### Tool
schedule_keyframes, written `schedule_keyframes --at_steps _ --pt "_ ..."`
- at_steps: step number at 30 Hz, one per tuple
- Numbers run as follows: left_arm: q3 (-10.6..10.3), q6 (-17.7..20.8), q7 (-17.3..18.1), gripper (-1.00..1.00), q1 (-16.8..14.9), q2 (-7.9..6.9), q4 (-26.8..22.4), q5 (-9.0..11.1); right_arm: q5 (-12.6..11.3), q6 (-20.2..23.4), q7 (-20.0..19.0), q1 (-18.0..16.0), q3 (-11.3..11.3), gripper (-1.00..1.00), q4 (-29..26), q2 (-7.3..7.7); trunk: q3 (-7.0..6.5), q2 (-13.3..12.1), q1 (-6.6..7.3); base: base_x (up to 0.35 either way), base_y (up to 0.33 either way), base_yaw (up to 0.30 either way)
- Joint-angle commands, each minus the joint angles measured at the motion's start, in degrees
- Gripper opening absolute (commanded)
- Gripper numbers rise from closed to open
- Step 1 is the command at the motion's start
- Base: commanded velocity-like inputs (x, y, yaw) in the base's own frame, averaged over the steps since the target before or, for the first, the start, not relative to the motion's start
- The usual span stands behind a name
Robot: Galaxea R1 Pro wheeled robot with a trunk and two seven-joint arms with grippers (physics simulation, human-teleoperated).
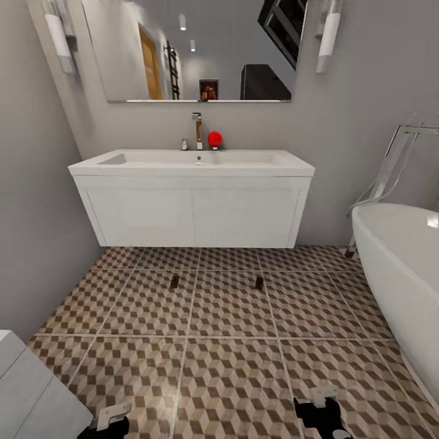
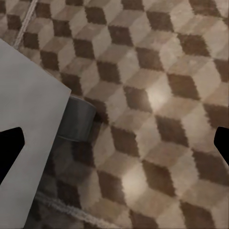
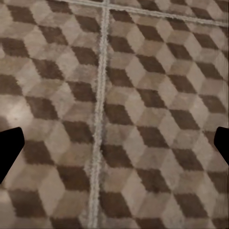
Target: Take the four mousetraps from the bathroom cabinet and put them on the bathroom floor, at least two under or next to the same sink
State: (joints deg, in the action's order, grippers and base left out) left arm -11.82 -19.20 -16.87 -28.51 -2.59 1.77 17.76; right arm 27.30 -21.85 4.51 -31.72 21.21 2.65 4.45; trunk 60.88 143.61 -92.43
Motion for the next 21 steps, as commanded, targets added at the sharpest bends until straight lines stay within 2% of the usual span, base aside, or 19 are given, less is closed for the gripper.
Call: schedule_keyframes --at_steps 1,7,21 --pt "-0.49 -1.36 -0.01 1.0 -0.04 0.03 0.84 0.38 0.63 -0.73 0.42 0.16 0.28 1.0 0.32 0.22 -0.18 0.01 0.04 0.0 0.0 0.0" --pt "-0.49 -2.82 0.06 1.0 0.05 0.11 1.98 0.35 0.62 -1.17 0.48 0.52 0.25 1.0 1.09 0.19 -1.51 -0.07 0.19 0.0 0.0 0.0" --pt "-0.49 -3.11 0.08 1.0 0.41 0.91 2.58 0.35 0.53 -1.26 0.6 0.61 0.24 1.0 1.38 0.11 -4.61 -0.26 0.55 0.0 0.0 0.0"
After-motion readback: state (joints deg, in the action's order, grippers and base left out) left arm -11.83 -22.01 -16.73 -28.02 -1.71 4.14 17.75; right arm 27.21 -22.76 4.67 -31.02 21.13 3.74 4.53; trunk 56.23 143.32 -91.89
